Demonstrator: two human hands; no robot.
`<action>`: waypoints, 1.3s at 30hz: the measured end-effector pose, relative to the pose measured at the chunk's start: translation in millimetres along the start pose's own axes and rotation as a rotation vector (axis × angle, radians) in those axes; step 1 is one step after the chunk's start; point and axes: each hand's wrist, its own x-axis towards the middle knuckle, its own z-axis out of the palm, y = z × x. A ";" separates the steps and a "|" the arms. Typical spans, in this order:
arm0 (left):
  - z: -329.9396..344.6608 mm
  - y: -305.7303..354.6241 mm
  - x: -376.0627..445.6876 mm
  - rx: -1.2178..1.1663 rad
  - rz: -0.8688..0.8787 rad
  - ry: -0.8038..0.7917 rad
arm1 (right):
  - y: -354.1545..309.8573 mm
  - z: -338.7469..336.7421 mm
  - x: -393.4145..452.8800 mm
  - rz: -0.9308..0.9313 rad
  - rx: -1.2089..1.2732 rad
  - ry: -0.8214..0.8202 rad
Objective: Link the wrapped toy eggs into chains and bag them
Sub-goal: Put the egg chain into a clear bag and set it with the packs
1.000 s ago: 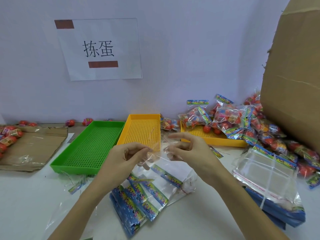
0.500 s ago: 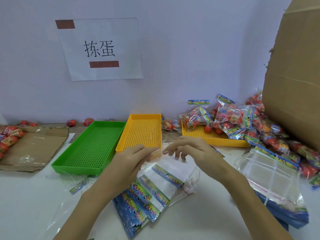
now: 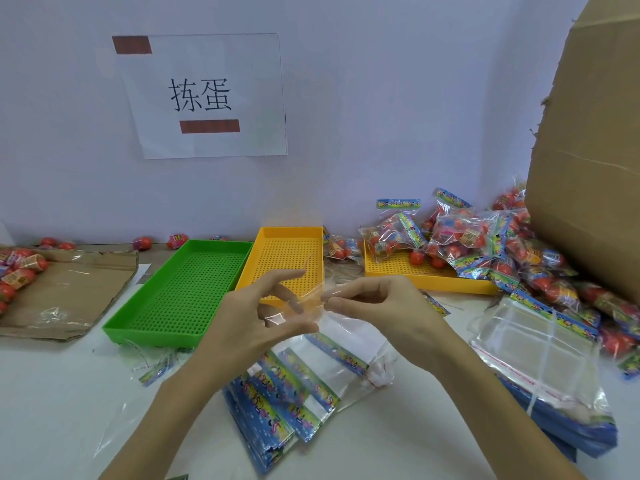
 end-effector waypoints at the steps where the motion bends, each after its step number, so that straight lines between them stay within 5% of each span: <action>1: -3.5 0.9 0.1 -0.071 -0.038 -0.029 | -0.8 -2.8 0.2 0.024 0.019 -0.001; 10: -5.8 2.8 -0.7 -0.090 -0.098 -0.094 | -2.8 -6.9 -0.6 0.072 0.036 -0.163; 23: -4.1 1.6 -3.0 0.051 -0.037 -0.144 | -0.2 -10.2 -0.2 0.388 0.339 -0.388; 28: -6.0 -2.2 -3.1 0.013 -0.087 -0.182 | 3.6 -15.0 1.0 0.302 0.200 -0.340; 39: -8.6 1.5 -0.2 -0.152 -0.115 -0.108 | 1.1 -10.0 -0.9 0.339 0.345 -0.432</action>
